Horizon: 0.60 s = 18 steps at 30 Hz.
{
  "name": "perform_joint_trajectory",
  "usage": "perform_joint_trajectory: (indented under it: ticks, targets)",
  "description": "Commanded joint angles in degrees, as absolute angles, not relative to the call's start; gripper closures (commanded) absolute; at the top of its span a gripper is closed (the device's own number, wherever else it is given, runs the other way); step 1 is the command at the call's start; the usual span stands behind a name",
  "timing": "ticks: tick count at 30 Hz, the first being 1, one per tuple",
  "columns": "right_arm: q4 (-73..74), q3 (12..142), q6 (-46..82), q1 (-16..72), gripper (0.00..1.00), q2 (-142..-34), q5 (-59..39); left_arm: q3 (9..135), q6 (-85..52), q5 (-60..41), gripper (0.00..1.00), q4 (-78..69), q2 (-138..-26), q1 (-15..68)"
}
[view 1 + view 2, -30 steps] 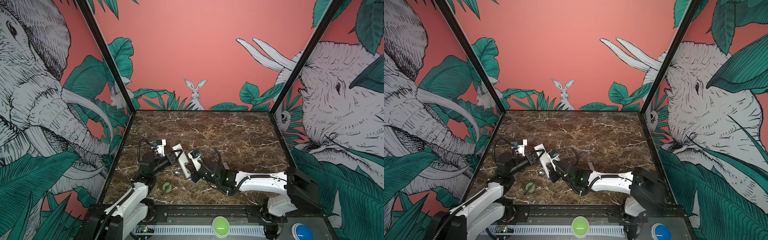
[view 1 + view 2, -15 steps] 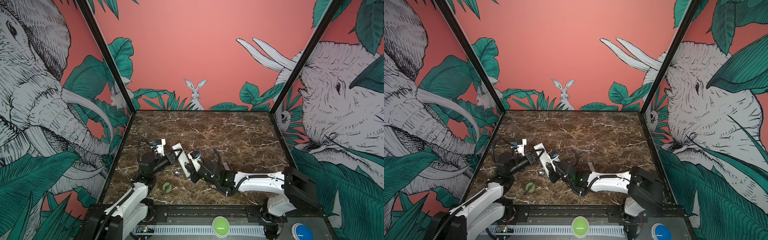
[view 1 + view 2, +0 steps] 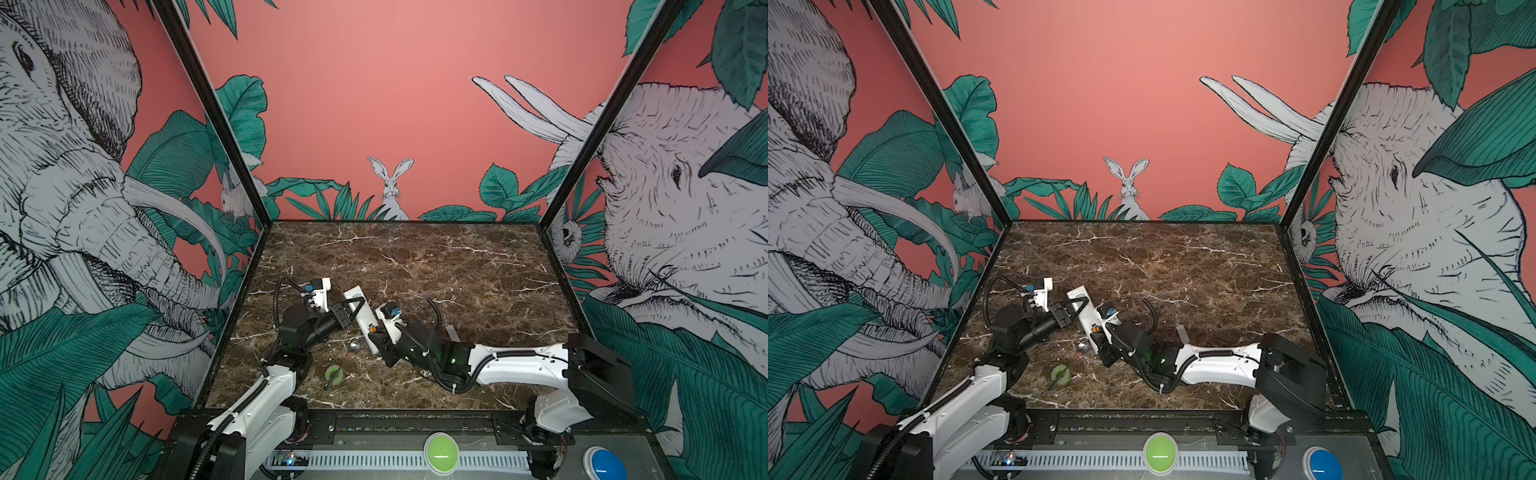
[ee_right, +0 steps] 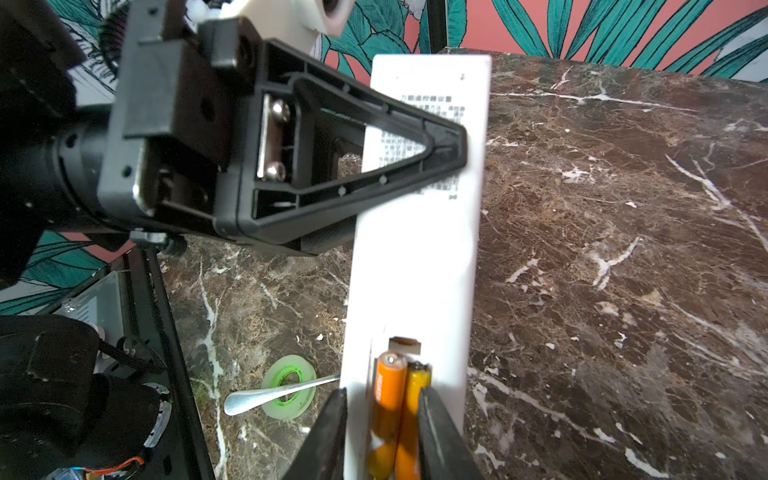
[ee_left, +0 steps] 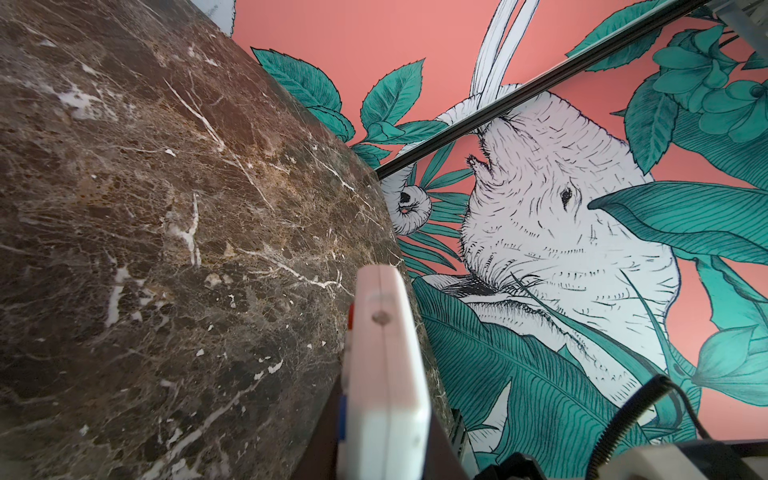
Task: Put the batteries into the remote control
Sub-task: 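Lower the battery into the compartment beside the first battery, open right gripper, then press both batteries down into the compartment with the right gripper fingertips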
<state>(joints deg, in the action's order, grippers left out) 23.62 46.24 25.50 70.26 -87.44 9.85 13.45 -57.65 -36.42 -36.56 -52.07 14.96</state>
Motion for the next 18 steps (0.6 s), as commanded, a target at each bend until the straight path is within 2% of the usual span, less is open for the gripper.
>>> perform_joint_trajectory:
  ticks: [1,11,18]
  targets:
    - [23.2,46.6,25.2,70.7,0.66,-86.8,10.3,13.7,-58.8,-37.7,1.0,-39.9,-50.4,15.2]
    - [16.5,47.6,19.8,70.7,0.59,-81.0,10.9,13.8,-57.2,-38.8,1.0,-38.9,-51.4,15.1]
    - [7.2,49.1,11.0,70.8,0.55,-72.5,7.0,15.1,-56.2,-41.3,1.0,-38.7,-53.1,15.1]
